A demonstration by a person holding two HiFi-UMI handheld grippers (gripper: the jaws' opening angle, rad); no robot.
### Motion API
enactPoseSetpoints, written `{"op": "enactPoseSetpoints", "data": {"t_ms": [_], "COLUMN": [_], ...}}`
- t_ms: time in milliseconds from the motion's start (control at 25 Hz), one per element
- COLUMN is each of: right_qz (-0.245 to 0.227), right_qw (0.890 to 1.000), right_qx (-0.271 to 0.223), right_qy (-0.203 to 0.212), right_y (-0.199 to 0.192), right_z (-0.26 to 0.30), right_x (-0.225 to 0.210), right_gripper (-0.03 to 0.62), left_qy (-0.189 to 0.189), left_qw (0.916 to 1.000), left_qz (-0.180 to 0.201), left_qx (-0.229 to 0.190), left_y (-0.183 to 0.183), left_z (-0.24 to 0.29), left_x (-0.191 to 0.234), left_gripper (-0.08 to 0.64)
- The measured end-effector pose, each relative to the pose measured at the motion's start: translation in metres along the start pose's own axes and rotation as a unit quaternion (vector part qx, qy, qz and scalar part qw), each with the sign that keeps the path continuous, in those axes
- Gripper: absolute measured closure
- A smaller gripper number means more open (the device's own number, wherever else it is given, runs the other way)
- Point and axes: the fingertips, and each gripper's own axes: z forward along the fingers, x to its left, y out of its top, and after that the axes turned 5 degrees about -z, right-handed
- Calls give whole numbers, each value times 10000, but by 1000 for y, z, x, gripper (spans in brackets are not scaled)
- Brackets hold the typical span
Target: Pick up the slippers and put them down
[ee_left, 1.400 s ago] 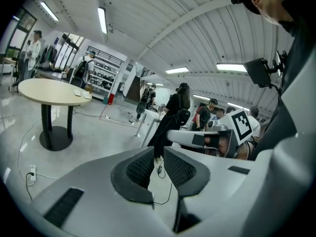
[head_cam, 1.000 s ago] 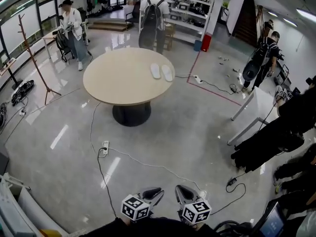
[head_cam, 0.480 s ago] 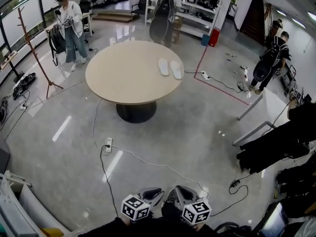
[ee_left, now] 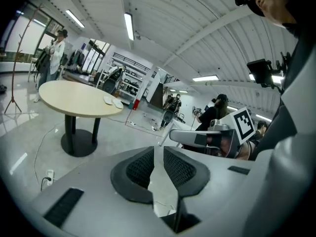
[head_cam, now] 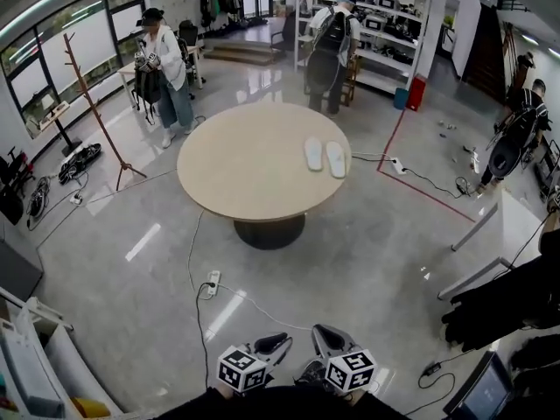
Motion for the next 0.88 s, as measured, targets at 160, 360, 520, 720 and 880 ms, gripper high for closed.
{"op": "enactPoseSetpoints", "data": {"t_ms": [160,360,520,720,880], "right_qz": [111,315,510,530,563], "right_qw": [9998,9992,9984,9983,9977], "right_qx": [-131,-217,-262,-234,-286], "right_qy": [91,100,8,104,-236], "right_y": [25,41,46,56,71], "right_z": [0,-4,-2,24,47], "right_x": [-46,-108,-146,-170,-204], "right_gripper": [573,573,572,573,573], "left_qy": [43,139,156,109,-175], "left_qw": [9999,9998,9996,9998,9994], "left_qz": [122,141,235,110,222], "left_qx": [-93,-43,58,158,221], "left_y": [27,45,56,74,98], "left_z": [37,91,123,156,188], "left_x": [-15,-26,-27,-3,17], "left_gripper": [485,485,485,485,485]}}
